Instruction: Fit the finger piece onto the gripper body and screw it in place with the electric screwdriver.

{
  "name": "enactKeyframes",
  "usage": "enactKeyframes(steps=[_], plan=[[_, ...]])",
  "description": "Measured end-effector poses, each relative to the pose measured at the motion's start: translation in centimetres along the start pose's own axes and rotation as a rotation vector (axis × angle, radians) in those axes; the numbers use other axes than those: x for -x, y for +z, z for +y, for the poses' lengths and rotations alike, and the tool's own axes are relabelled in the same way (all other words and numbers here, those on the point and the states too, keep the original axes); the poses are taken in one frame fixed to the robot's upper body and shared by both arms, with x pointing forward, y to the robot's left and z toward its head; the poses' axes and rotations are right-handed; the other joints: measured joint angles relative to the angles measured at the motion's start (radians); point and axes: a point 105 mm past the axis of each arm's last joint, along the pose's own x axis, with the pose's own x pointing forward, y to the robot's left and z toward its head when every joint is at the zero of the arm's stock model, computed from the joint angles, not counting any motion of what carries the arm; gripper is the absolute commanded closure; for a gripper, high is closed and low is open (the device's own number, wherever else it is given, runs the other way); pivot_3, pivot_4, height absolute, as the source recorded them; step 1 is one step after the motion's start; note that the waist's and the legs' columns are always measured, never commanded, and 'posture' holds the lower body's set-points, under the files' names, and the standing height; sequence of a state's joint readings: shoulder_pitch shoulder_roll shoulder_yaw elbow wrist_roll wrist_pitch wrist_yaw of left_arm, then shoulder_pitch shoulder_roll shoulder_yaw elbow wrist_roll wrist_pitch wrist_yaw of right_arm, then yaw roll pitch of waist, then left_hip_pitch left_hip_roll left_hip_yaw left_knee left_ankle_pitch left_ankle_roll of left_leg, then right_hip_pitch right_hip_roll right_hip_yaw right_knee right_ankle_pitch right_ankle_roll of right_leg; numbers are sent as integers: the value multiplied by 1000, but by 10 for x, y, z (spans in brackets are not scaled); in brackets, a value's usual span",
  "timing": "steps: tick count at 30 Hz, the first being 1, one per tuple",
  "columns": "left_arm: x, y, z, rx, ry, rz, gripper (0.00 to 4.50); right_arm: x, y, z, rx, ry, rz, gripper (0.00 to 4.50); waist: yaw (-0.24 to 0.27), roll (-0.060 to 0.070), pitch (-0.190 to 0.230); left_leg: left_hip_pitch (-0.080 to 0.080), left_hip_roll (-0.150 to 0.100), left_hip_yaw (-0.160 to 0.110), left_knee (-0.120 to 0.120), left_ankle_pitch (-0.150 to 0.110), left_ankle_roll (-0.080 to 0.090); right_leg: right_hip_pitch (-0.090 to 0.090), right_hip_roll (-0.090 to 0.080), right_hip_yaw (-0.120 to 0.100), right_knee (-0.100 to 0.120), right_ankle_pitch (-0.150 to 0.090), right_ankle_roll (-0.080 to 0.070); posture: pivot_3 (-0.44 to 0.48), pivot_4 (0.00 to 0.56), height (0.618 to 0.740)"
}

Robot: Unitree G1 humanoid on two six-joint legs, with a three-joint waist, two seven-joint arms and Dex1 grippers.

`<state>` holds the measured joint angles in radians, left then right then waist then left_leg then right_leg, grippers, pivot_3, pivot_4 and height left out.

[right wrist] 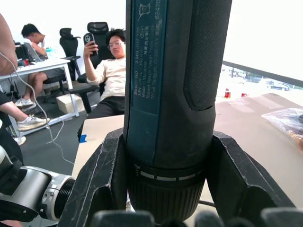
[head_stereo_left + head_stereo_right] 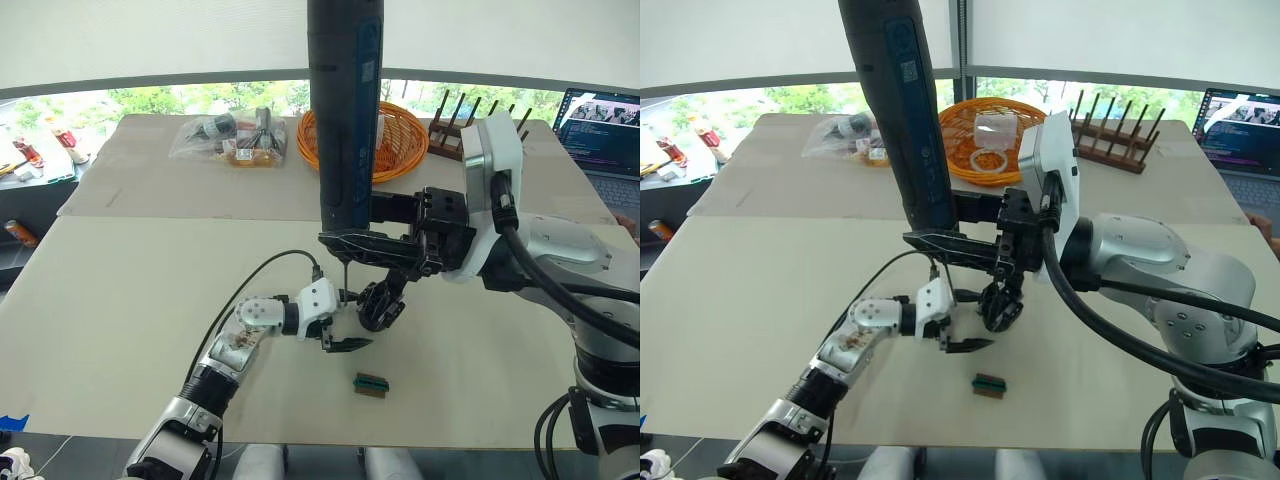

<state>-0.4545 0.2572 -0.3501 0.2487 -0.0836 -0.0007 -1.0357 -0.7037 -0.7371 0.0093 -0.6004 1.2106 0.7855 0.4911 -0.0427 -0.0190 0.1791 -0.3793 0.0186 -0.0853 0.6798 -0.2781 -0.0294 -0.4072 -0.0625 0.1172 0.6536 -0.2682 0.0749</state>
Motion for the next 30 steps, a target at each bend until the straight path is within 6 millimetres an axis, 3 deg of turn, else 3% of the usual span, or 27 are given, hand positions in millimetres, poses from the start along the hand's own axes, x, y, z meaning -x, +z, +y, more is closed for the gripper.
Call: enactKeyframes(steps=[6, 9, 12, 30], plan=[[-9, 3, -1, 16, 11, -15, 0, -2, 5, 0, 33, 2, 11, 2567, 1, 0, 0, 0, 0, 0, 0, 0, 0, 0, 0, 0, 0, 0, 0, 0, 150, 740], [-11, 3, 0, 25, 14, -14, 882, -1, 2, -2, 56, -5, 30, 2567, 1, 0, 0, 0, 0, 0, 0, 0, 0, 0, 0, 0, 0, 0, 0, 0, 150, 740], [-11, 3, 2, 29, 20, -16, 2209, 4, -9, -6, 67, -19, 75, 2567, 2, 0, 0, 0, 0, 0, 0, 0, 0, 0, 0, 0, 0, 0, 0, 0, 150, 740], [-10, 3, 4, 24, 9, -7, 2199, 7, -24, -12, 105, -43, 115, 2567, 1, 0, 0, 0, 0, 0, 0, 0, 0, 0, 0, 0, 0, 0, 0, 0, 150, 740]])
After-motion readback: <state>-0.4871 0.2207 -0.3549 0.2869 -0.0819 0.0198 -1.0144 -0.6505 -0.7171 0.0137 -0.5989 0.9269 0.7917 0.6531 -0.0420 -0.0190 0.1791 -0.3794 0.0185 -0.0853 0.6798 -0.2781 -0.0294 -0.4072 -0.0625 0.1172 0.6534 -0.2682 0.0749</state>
